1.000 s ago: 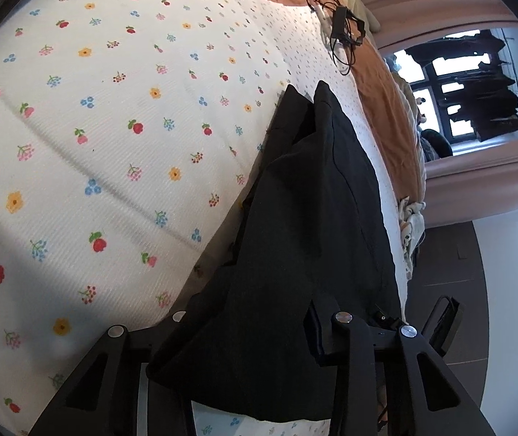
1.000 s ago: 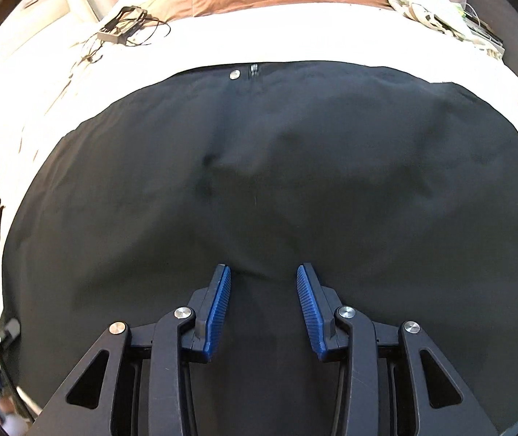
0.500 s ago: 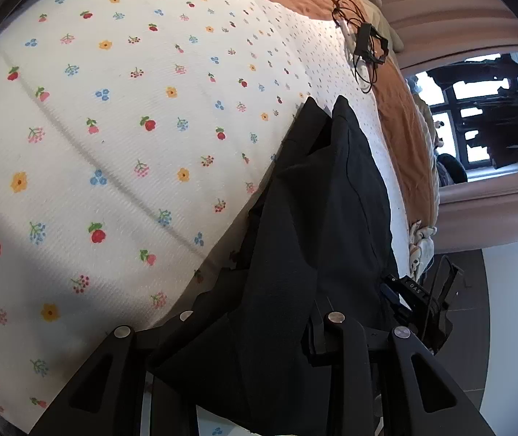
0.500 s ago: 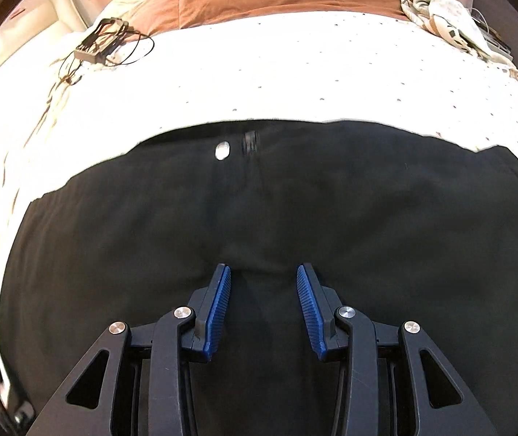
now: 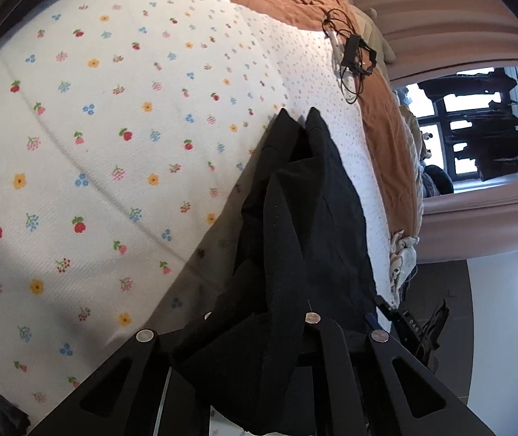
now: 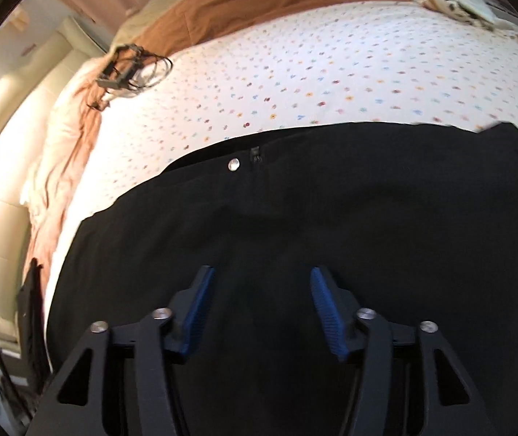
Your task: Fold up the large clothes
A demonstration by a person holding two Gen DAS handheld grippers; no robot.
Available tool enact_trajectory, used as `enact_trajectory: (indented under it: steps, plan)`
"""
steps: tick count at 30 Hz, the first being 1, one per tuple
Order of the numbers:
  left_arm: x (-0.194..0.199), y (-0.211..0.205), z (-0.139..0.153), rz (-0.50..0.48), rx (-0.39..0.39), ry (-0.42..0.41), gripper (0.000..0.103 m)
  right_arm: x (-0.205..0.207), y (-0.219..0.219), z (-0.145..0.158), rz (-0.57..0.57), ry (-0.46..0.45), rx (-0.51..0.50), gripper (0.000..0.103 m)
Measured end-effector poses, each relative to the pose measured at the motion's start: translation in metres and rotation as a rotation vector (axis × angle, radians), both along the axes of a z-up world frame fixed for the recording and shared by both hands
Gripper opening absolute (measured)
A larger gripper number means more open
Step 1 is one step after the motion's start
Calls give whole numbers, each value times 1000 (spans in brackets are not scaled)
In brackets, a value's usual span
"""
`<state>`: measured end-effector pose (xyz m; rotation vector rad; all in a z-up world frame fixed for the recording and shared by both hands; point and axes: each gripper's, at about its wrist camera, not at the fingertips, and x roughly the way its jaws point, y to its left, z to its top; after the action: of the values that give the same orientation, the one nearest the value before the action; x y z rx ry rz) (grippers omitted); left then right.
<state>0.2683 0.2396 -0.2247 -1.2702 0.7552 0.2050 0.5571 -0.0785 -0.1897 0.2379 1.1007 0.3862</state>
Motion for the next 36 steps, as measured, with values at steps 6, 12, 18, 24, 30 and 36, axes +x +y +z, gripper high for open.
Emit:
enact_trajectory:
  steps: [6,12,18,24,30,36]
  plan:
    - [8,-4,32,-33,-16,-77,11,-52,-39,14,-41,-49,113,61]
    - [28,-19,70,-105,16,-145,11,-113,-66,8,-15,-53,191,60]
    - [44,-41,106,-173,56,-204,11,-157,-66,-11,28,10,254,45]
    - [58,-67,139,-229,88,-252,10,-173,-54,-20,41,61,190,34]
    - [77,-107,164,-313,126,-277,10,-175,-49,-39,64,120,175,29]
    - [100,-153,189,-385,154,-301,10,-166,-58,-44,47,142,269,28]
